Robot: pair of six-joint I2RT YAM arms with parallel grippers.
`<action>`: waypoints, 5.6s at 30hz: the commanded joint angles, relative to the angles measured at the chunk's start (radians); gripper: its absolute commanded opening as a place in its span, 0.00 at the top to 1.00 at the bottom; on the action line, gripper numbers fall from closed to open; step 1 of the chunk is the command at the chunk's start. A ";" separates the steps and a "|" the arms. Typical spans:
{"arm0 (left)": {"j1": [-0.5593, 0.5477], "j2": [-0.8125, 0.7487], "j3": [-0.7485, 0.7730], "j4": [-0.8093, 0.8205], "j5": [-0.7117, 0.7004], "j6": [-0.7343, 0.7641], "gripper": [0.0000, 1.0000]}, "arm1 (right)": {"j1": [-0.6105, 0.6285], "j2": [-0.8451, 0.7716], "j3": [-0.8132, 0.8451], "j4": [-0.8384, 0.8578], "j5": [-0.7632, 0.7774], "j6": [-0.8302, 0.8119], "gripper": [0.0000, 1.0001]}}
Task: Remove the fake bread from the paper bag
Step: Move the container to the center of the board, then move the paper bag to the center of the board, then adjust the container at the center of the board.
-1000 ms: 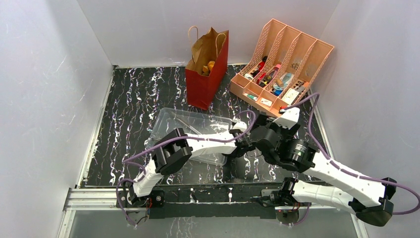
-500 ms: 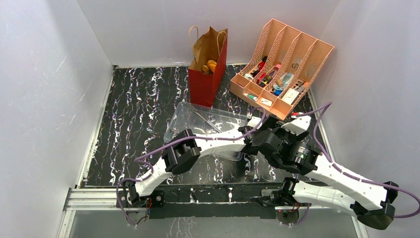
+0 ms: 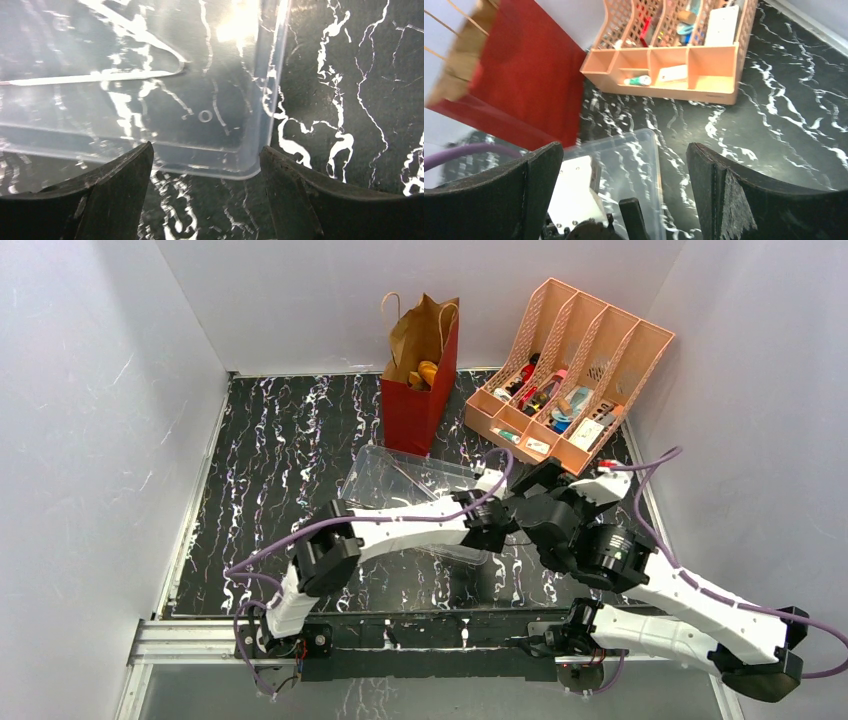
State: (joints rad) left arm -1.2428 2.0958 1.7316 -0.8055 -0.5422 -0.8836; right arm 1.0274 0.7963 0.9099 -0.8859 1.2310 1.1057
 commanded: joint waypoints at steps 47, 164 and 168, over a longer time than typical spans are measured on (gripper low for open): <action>0.779 0.012 0.617 0.280 0.311 0.608 0.08 | -0.032 0.268 0.009 0.474 -0.165 -0.593 0.07; 1.193 -0.928 -0.513 0.514 0.067 0.488 1.00 | -0.443 1.315 0.455 0.875 -1.257 -1.355 0.10; 1.193 -0.930 -0.504 0.511 0.072 0.488 1.00 | -0.461 1.335 0.459 0.837 -1.317 -1.350 0.24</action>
State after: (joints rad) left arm -0.0544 1.2148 1.2098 -0.3336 -0.4803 -0.3828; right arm 0.5887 2.0854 1.3437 0.0326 -0.0061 -0.2201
